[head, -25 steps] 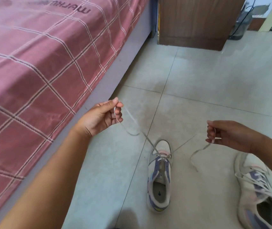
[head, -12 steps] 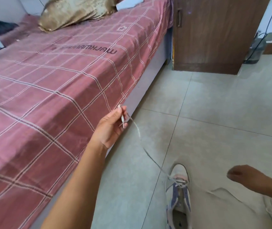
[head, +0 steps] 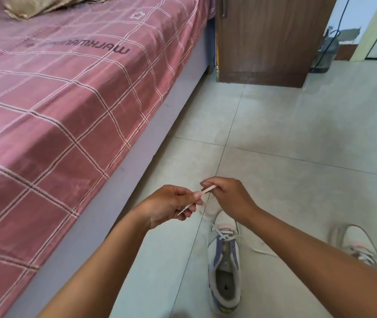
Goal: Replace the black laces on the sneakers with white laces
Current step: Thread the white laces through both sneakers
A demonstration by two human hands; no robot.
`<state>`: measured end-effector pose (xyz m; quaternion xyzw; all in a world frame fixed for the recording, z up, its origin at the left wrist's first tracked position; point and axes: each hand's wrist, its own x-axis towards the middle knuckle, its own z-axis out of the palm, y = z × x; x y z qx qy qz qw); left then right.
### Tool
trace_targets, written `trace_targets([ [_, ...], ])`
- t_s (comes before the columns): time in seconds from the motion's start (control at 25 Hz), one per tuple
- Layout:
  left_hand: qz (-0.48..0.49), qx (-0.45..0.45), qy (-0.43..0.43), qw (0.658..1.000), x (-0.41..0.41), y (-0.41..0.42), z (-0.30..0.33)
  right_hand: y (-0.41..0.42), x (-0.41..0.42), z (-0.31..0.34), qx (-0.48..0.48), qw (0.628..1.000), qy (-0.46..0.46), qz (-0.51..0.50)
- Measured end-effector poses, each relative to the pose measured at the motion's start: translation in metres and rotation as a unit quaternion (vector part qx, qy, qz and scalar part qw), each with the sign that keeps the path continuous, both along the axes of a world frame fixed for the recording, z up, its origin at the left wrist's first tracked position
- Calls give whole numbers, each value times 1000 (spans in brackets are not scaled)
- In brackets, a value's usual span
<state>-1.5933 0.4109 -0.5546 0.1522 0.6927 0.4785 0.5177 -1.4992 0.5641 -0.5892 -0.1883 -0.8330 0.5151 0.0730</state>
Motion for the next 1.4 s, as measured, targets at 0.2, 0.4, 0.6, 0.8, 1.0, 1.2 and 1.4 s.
trace_targets([
  [0.2,136,97,-116,979,-8,-30,-29,9,4,-23,38,972,-180,146],
  [0.4,368,142,-176,902,11,-29,-77,6,52,-78,194,931,-296,93],
  [0.6,375,-59,-154,912,71,7,-128,-14,68,-95,104,961,-257,5],
  [0.8,337,-29,-129,932,84,23,-138,-23,63,-105,146,943,-295,41],
  [1.0,309,-53,-63,947,84,16,-139,-29,66,-115,114,958,-263,-11],
  [1.2,285,-70,-9,956,83,10,-144,-30,67,-119,103,957,-269,-22],
  [1.4,227,-83,47,969,82,6,-146,-30,64,-118,105,954,-281,-12],
])
